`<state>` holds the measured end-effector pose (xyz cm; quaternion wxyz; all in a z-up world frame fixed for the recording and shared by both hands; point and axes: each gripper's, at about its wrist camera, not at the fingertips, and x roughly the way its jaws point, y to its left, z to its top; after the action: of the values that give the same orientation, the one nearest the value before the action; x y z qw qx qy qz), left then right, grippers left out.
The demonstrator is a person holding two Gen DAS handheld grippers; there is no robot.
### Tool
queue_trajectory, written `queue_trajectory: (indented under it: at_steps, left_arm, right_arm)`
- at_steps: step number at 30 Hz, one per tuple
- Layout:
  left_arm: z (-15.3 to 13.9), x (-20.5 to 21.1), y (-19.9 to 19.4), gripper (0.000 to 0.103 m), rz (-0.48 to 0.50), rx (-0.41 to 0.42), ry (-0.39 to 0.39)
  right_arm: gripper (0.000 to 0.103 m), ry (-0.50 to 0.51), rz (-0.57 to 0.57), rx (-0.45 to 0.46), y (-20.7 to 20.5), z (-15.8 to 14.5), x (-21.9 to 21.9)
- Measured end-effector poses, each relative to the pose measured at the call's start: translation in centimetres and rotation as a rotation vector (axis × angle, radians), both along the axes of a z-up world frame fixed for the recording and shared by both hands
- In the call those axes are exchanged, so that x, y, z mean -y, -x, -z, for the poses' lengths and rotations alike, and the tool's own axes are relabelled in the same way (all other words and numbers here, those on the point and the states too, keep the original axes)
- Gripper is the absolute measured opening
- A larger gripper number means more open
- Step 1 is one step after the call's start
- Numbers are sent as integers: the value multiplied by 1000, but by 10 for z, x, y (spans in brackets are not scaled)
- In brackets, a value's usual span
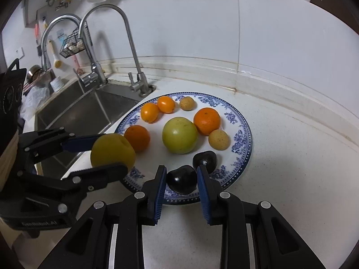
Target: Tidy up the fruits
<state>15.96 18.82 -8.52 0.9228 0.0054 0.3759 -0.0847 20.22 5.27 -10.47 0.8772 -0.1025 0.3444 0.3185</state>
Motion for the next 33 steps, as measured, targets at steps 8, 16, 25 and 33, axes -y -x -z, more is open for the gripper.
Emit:
queue_trajectory:
  at_steps: [8, 16, 25, 33]
  left_arm:
    - [8, 0, -20, 49, 19, -41, -9]
    - [-8, -15, -4, 66, -40, 31, -15]
    - [-19, -23, 20, 68, -89, 80, -21]
    - [-36, -22, 38, 75, -114, 126, -42]
  right_arm:
    - [29, -5, 47, -9, -8, 1, -1]
    - [29, -8, 61, -8, -9, 2, -5]
    - [50, -8, 113, 39, -3, -4, -5]
    - [60, -32, 220, 112, 33, -25, 13]
